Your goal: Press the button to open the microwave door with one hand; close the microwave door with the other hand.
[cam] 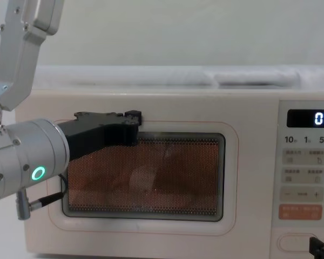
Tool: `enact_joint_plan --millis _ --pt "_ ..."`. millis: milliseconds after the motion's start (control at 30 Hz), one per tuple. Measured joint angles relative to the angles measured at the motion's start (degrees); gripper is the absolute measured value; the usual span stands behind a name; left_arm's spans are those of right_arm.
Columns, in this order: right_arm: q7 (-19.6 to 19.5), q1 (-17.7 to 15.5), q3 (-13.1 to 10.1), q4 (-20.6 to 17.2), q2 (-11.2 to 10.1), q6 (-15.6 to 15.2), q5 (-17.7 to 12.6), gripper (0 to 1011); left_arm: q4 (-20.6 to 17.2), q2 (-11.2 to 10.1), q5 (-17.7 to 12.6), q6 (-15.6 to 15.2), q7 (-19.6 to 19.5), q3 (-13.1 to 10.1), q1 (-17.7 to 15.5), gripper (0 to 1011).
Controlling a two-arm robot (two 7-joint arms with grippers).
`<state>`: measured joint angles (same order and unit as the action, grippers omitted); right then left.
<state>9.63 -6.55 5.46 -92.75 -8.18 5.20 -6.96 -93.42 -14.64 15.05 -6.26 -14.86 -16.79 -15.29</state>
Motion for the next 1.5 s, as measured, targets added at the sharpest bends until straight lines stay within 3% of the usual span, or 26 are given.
enact_joint_plan --millis 900,1200,1500 --pt "0.0 0.0 0.0 0.0 0.0 0.0 0.0 1002 0.62 0.55 0.51 -0.17 -0.31 0.51 -0.44 0" --pt "0.0 0.0 0.0 0.0 0.0 0.0 0.0 1002 -3.51 0.1 4.46 -2.5 0.22 2.43 3.61 0" --pt "0.0 0.0 0.0 0.0 0.0 0.0 0.0 1002 -8.05 -1.53 6.27 -1.94 1.89 4.6 9.78 0"
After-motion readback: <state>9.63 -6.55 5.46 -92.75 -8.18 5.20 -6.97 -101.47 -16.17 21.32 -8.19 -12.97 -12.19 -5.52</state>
